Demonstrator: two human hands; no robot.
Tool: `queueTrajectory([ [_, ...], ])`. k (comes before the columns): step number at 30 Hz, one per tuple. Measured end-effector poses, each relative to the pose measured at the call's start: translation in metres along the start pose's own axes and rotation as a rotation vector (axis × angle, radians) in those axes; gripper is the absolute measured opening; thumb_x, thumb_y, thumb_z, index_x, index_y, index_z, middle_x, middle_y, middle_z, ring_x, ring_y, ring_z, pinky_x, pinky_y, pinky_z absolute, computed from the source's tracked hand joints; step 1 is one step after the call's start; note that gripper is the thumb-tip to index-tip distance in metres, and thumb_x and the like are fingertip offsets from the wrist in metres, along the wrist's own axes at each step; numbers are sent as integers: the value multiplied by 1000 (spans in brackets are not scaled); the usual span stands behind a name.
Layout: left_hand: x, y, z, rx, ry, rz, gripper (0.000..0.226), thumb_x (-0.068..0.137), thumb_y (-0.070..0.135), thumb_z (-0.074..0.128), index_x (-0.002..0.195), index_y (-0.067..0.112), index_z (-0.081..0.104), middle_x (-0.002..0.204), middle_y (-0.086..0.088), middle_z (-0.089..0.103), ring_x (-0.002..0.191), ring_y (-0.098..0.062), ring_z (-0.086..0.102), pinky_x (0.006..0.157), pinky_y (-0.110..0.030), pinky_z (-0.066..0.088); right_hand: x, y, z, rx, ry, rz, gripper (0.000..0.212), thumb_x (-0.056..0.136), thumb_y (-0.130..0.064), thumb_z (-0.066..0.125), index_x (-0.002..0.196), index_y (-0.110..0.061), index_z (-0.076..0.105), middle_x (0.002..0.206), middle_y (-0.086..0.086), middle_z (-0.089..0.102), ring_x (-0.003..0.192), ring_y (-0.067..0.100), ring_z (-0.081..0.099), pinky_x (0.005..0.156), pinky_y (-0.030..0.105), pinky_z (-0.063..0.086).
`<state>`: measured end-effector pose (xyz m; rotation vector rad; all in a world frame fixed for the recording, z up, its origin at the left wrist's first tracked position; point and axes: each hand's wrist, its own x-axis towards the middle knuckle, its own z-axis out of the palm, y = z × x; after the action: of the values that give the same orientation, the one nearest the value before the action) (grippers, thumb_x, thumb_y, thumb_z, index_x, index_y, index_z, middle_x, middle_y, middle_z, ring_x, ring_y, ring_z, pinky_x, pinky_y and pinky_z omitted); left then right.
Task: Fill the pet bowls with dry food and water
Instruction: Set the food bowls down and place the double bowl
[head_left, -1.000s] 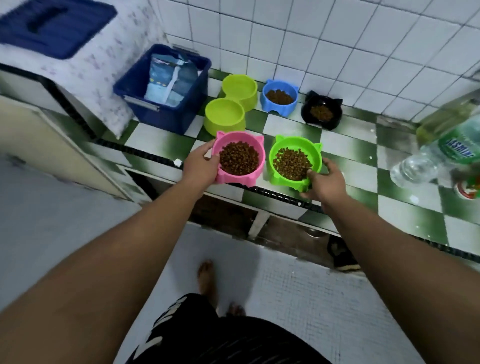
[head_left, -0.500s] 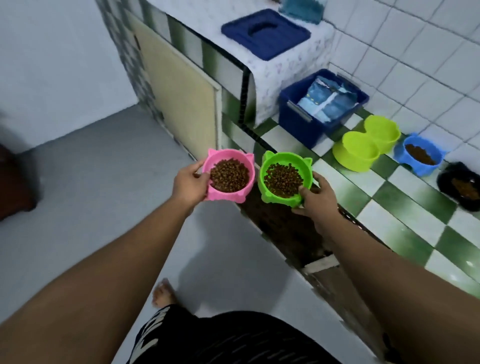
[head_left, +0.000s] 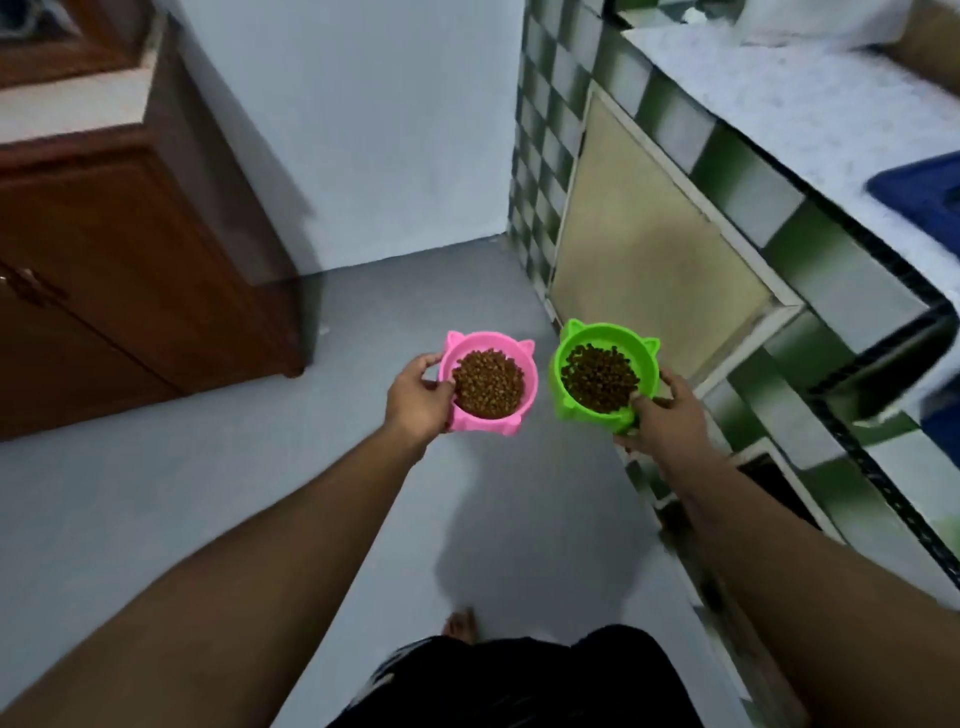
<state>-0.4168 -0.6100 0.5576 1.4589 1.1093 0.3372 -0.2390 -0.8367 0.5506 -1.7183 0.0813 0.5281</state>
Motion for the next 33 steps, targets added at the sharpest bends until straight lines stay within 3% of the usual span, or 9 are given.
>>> queueTrajectory([
  [4,56,9,-34,-58,72,-55,34,99,1,58,121,27,59,102,-19,72,88,-34,75,67,-60,63,40,-19,67,-35,-76,19,47,98,-5,57,140,-24,47,121,24,59,101,40,63,70,55,59],
  [8,116,25,-48,-115,135,-94,32,100,0,58,119,26,56,100,-20,70,87,-34,73,68,-57,63,99,-39,120,-71,-130,2,46,97,-5,58,138,-23,47,115,21,59,92,33,62,58,45,59],
  [13,208,49,-53,-146,218,-122,28,100,4,60,118,26,58,103,-22,72,88,-38,75,67,-60,62,197,-68,186,-119,-186,-1,46,96,-8,60,136,-27,49,122,21,58,97,40,64,45,39,58],
  [23,393,128,-35,-156,360,-174,20,98,15,67,112,23,55,103,-15,73,91,-33,75,75,-56,64,390,-159,311,-270,-301,59,49,96,-11,62,139,-29,48,126,18,56,104,41,64,54,42,60],
  [29,547,122,-33,-140,410,-221,17,83,34,70,93,46,64,103,-9,73,89,-34,75,73,-60,63,494,-175,391,-322,-277,63,46,95,-11,63,135,-31,52,127,16,58,102,39,64,64,54,61],
  [33,646,123,-24,-105,360,-224,20,95,17,67,106,34,62,110,-8,71,91,-31,74,72,-55,64,565,-164,447,-329,-260,60,45,95,-11,64,134,-31,52,132,8,54,108,37,62,68,56,61],
])
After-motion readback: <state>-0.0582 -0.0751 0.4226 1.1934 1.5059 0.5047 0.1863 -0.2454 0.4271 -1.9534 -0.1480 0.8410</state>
